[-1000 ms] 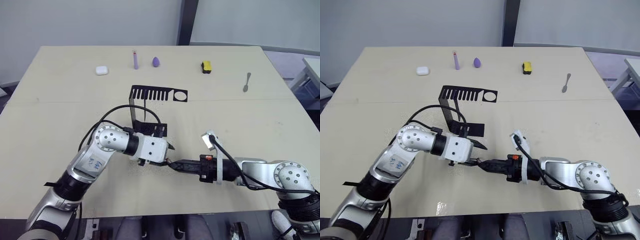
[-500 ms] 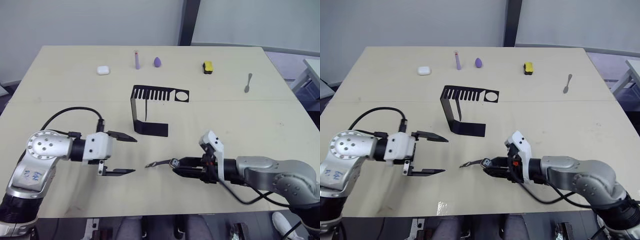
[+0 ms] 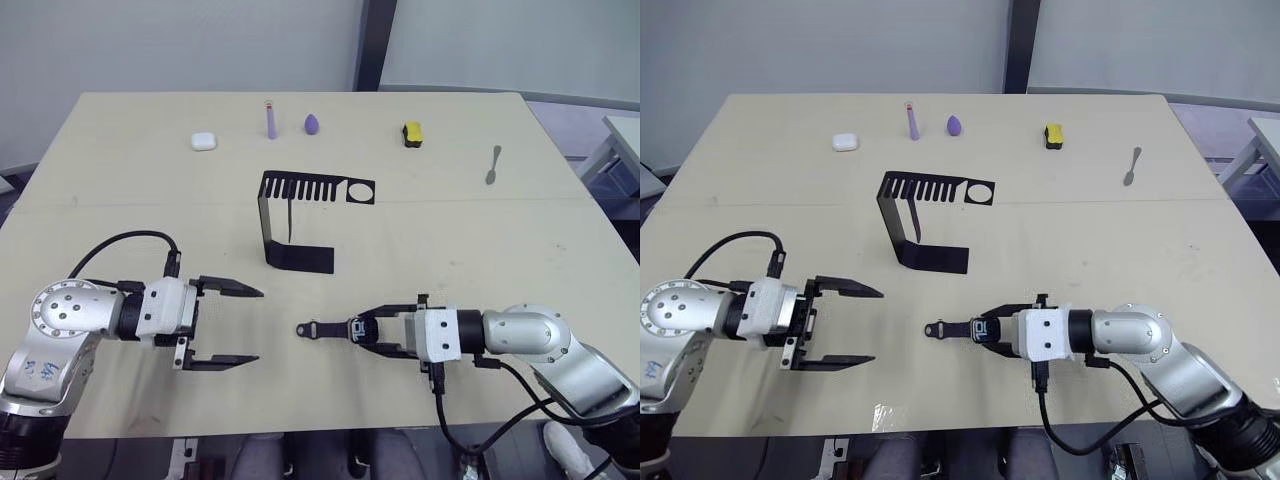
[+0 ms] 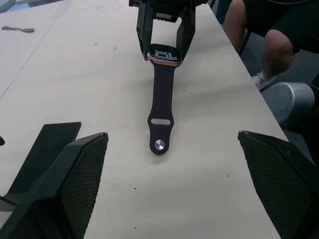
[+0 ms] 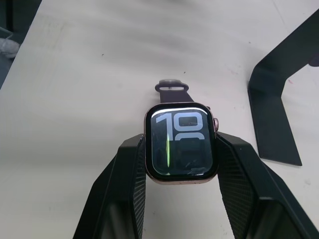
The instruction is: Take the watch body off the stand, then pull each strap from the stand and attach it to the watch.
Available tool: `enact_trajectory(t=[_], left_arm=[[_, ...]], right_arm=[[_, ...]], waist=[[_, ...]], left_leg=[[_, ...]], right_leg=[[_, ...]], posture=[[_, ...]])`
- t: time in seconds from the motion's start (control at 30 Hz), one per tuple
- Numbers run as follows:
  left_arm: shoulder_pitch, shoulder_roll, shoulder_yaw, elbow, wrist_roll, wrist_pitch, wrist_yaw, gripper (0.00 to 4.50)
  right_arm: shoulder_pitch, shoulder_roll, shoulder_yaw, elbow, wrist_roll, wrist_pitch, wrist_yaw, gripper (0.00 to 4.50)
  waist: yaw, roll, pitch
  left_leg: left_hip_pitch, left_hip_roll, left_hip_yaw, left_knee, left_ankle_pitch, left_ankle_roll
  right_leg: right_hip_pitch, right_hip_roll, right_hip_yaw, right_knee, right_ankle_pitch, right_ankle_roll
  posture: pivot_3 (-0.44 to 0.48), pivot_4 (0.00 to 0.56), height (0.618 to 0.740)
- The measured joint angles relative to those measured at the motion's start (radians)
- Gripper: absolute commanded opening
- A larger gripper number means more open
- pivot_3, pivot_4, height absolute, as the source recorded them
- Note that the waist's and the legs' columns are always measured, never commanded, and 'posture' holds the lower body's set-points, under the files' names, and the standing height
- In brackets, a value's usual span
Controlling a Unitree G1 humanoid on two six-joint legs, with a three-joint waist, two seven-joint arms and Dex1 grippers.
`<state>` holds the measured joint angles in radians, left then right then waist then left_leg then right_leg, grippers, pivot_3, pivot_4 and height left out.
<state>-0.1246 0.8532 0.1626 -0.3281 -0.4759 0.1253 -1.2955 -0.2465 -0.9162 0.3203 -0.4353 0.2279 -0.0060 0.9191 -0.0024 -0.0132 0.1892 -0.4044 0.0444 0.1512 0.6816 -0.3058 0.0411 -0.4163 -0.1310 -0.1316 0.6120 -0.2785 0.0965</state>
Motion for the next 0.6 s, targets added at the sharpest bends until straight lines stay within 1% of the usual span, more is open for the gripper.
enact_trajectory(t=[0.1, 0.17, 0.27, 0.37, 0.5, 0.6], left_arm=[[0.016, 0.014, 0.019, -0.001, -0.012, 0.009, 0.000, 4.50], [0.018, 0.023, 0.027, -0.003, -0.015, 0.016, 0.000, 4.50], [0.021, 0.026, 0.034, -0.007, -0.026, 0.023, 0.000, 4.50], [0.024, 0.031, 0.037, -0.010, -0.029, 0.028, 0.001, 4.50], [0.033, 0.034, 0.048, -0.012, -0.032, 0.042, 0.004, 4.50], [0.057, 0.054, 0.061, -0.020, -0.032, 0.049, 0.004, 4.50]], right_arm=[[-0.033, 0.052, 0.004, 0.020, -0.014, -0.006, 0.029, 1.53], [-0.081, 0.110, 0.026, 0.042, -0.012, 0.026, 0.041, 1.53], [-0.148, 0.207, 0.060, 0.064, 0.015, 0.154, 0.046, 1.53], [-0.218, 0.301, 0.102, 0.130, 0.019, 0.262, 0.051, 1.53], [-0.243, 0.323, 0.178, 0.189, -0.031, 0.289, 0.098, 1.53], [-0.239, 0.308, 0.186, 0.209, -0.052, 0.317, 0.127, 1.53]], waist=[[-0.002, 0.000, 0.000], [-0.005, 0.000, 0.000], [-0.004, 0.000, 0.000], [-0.005, 0.000, 0.000], [-0.001, 0.000, 0.000], [-0.003, 0.000, 0.000]], left_leg=[[0.000, 0.001, 0.000, 0.000, 0.000, -0.001], [0.001, 0.002, 0.000, 0.000, 0.000, -0.001], [0.001, 0.002, 0.000, 0.000, 0.000, -0.002], [0.001, 0.001, 0.000, 0.001, 0.000, -0.002], [0.000, 0.001, 0.000, 0.001, 0.000, -0.002], [0.000, 0.001, 0.000, 0.001, 0.000, -0.002]], right_leg=[[0.000, 0.000, 0.000, 0.001, 0.000, -0.001], [0.000, 0.000, 0.000, 0.001, -0.001, -0.001], [-0.001, 0.000, -0.001, 0.006, -0.001, -0.003], [-0.001, 0.000, -0.001, 0.008, -0.002, -0.003], [-0.001, 0.000, -0.001, 0.009, -0.002, -0.003], [-0.001, 0.000, -0.001, 0.009, -0.002, -0.003]], posture=[[0.000, 0.150, 0.740], [0.000, 0.150, 0.740], [0.000, 0.150, 0.740], [0.000, 0.150, 0.740], [0.000, 0.150, 0.740], [0.000, 0.150, 0.740]])
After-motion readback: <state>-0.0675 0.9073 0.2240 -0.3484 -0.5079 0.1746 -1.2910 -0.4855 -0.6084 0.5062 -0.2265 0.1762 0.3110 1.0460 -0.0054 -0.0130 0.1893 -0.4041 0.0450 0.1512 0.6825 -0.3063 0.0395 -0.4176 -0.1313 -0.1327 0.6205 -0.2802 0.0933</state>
